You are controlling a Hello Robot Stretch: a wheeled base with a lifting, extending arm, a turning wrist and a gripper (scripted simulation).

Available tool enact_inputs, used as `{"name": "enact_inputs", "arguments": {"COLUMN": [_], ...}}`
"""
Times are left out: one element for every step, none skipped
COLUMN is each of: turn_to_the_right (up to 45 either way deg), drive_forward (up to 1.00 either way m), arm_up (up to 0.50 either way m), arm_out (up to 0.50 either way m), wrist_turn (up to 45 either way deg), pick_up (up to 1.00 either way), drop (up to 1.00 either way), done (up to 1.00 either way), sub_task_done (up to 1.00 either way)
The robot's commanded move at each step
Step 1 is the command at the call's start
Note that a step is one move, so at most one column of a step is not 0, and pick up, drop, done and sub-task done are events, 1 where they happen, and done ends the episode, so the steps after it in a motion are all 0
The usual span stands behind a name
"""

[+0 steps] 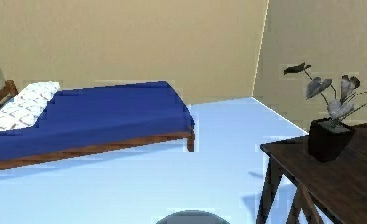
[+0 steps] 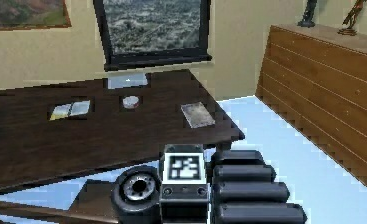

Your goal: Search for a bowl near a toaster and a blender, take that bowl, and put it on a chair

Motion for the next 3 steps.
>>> {"name": "enact_inputs", "arguments": {"turn_to_the_right": [0.0, 0.0, 0.0], "drive_forward": [0.00, 0.00, 0.00], "arm_up": [0.00, 0.00, -0.30], "arm_out": [0.38, 0.00, 0.00], "wrist_turn": [0.0, 39.0, 0.0], "pick_up": [0.00, 0.00, 0.00], "drop": [0.00, 0.00, 0.00], "done": [0.00, 0.00, 0.00], "sub_task_done": [0.00, 0.00, 0.00]}}
